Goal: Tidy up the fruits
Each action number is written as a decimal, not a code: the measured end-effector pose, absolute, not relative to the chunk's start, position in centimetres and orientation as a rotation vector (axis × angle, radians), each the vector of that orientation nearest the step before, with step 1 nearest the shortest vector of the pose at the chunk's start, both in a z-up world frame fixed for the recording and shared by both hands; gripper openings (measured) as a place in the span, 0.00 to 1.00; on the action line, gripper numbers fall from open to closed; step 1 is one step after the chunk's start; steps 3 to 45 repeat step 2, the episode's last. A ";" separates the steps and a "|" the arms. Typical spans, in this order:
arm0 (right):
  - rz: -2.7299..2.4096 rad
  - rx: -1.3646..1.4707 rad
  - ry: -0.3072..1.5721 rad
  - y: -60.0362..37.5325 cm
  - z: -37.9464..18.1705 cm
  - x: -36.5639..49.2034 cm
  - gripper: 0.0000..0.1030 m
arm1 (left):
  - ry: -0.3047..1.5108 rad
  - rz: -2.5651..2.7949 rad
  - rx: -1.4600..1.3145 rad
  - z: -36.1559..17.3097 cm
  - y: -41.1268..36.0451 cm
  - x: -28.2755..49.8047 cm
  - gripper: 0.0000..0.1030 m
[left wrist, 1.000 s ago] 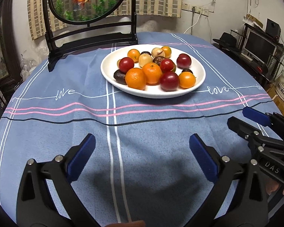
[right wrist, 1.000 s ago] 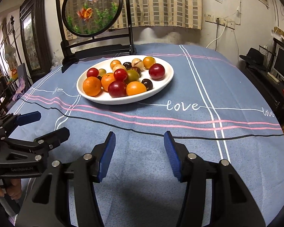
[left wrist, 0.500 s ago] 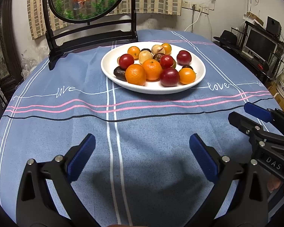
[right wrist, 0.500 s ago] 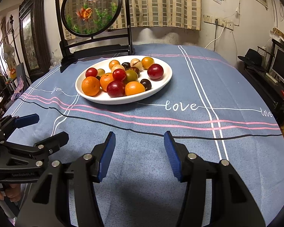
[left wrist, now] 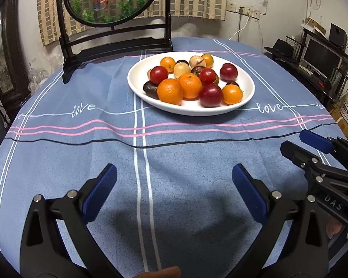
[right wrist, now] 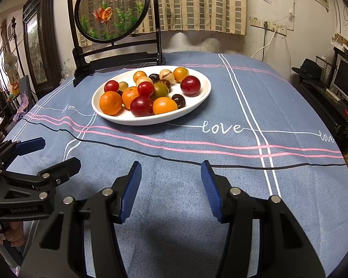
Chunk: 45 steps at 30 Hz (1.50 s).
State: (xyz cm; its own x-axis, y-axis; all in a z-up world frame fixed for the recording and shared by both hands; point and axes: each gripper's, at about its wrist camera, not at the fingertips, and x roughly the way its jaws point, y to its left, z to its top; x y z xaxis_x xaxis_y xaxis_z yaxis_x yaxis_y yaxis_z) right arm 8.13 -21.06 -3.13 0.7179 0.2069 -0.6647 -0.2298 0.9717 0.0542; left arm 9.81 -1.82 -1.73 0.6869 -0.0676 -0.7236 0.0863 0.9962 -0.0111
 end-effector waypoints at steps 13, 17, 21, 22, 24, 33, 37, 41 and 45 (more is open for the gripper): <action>0.242 -0.034 0.734 -21.0 -3.2 8.1 0.52 | 0.810 -0.082 0.018 -1.7 -1.7 9.9 0.98; 0.242 -0.034 0.734 -21.0 -3.2 8.1 0.52 | 0.810 -0.082 0.018 -1.7 -1.7 9.9 0.98; 0.242 -0.034 0.734 -21.0 -3.2 8.1 0.52 | 0.810 -0.082 0.018 -1.7 -1.7 9.9 0.98; 0.242 -0.034 0.734 -21.0 -3.2 8.1 0.52 | 0.810 -0.082 0.018 -1.7 -1.7 9.9 0.98; 0.242 -0.034 0.734 -21.0 -3.2 8.1 0.52 | 0.810 -0.082 0.018 -1.7 -1.7 9.9 0.98; 0.242 -0.034 0.734 -21.0 -3.2 8.1 0.52 | 0.810 -0.082 0.018 -1.7 -1.7 9.9 0.98; 0.242 -0.034 0.734 -21.0 -3.2 8.1 0.52 | 0.810 -0.082 0.018 -1.7 -1.7 9.9 0.98; 0.242 -0.034 0.734 -21.0 -3.2 8.1 0.52 | 0.810 -0.082 0.018 -1.7 -1.7 9.9 0.98; 0.242 -0.034 0.734 -21.0 -3.2 8.1 0.52 | 0.810 -0.082 0.018 -1.7 -1.7 9.9 0.98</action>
